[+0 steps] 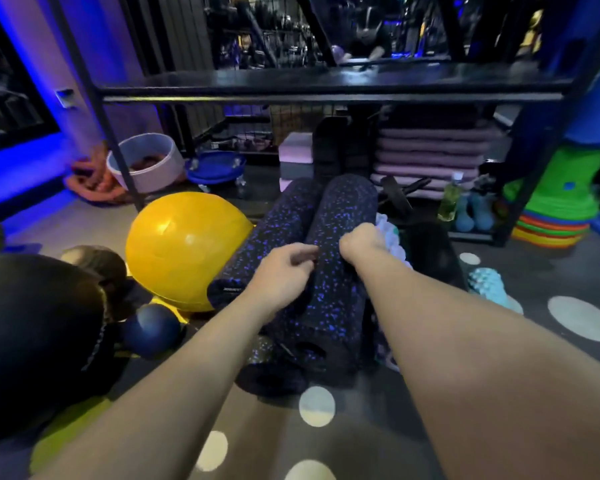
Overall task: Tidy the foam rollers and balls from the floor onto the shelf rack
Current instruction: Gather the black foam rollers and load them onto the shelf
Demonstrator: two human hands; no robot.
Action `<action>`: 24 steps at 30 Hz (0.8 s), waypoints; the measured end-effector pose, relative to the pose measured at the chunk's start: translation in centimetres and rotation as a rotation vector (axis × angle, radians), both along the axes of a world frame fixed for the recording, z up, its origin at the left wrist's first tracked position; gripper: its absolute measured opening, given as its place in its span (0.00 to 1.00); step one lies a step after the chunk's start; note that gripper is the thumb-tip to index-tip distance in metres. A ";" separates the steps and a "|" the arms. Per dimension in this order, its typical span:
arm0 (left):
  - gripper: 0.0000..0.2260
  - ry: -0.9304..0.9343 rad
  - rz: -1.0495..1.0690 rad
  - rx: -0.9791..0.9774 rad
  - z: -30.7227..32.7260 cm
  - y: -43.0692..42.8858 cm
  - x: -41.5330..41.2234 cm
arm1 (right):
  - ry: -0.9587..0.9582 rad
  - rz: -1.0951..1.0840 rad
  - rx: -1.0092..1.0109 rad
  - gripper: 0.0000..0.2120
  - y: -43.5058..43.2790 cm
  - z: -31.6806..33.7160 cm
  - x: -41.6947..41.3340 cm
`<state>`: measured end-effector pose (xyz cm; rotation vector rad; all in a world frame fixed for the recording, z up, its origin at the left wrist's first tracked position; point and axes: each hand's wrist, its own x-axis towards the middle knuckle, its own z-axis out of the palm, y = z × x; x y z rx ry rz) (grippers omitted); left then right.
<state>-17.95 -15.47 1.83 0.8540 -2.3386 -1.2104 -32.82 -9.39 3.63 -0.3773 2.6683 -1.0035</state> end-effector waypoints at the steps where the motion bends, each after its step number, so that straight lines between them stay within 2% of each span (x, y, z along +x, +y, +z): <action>1: 0.13 0.083 0.097 0.115 0.0 -0.9 0.5 | 0.048 0.026 -0.013 0.19 -0.9 0.1 0.8; 2: 0.13 0.150 0.202 0.179 0.3 -1.7 1.1 | 0.103 0.067 -0.027 0.19 -1.9 0.1 1.6; 5: 0.14 0.299 0.407 0.213 1.6 -4.1 4.5 | 0.302 0.238 -0.075 0.18 -4.8 0.3 4.9; 8: 0.15 0.319 0.538 0.158 2.9 -6.1 10.7 | 0.386 0.367 -0.198 0.17 -8.9 1.3 9.3; 11: 0.16 0.298 0.680 0.063 3.6 -9.0 20.4 | 0.311 0.482 -0.317 0.17 -13.8 2.3 16.6; 15: 0.16 0.131 0.914 -0.055 5.0 -11.0 37.9 | 0.215 0.809 -0.377 0.16 -19.7 2.9 31.1; 17: 0.16 0.071 1.039 0.016 6.0 -9.5 46.5 | 0.120 1.009 -0.356 0.18 -21.0 2.6 40.4; 20: 0.15 0.044 1.216 0.131 5.6 -6.2 59.2 | -0.078 1.335 -0.324 0.15 -19.9 0.9 55.3; 24: 0.15 0.041 1.381 0.176 3.3 -1.6 74.3 | -0.233 1.607 -0.328 0.15 -17.0 -2.1 72.1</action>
